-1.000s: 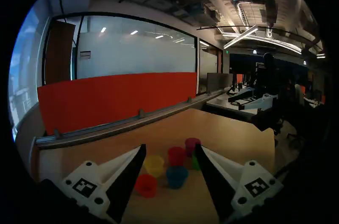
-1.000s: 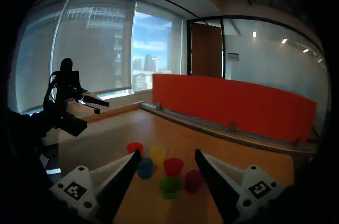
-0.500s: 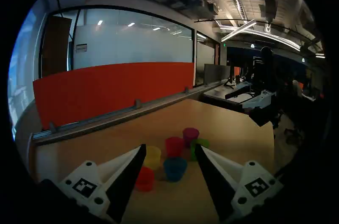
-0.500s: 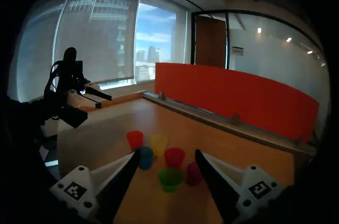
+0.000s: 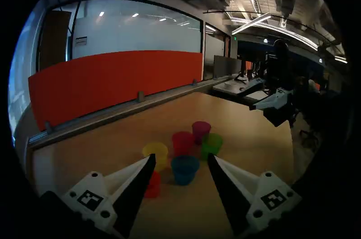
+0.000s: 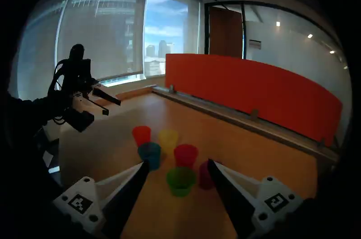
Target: Pour water
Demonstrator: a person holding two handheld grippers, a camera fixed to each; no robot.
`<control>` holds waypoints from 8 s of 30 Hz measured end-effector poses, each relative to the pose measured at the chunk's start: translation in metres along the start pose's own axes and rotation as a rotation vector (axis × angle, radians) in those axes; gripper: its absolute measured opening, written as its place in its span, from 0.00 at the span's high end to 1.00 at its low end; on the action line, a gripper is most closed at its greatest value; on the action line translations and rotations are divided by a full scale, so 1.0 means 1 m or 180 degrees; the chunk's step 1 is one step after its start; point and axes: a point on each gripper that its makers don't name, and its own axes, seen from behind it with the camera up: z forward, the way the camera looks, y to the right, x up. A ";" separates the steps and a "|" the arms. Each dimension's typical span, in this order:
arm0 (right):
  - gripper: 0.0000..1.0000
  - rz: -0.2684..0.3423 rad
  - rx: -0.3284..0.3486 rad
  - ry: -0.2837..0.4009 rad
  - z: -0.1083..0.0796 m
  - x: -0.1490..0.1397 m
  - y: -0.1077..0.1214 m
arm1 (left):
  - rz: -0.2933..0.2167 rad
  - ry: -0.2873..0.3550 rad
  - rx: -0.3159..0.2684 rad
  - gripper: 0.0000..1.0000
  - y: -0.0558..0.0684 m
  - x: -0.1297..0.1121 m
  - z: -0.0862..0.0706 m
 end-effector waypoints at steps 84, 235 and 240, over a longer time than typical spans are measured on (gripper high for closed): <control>0.00 -0.0208 0.0126 -0.0578 0.089 -0.117 0.009 | 0.0374 -0.0769 -0.0163 0.15 0.005 -0.099 0.103; 0.11 -0.0275 0.0122 0.0473 0.030 0.034 -0.077 | 0.0193 0.0126 0.0195 0.17 0.040 0.001 -0.016; 0.11 -0.0259 0.0112 0.0591 0.029 0.044 -0.078 | 0.0187 0.0232 0.0203 0.18 0.040 0.006 -0.021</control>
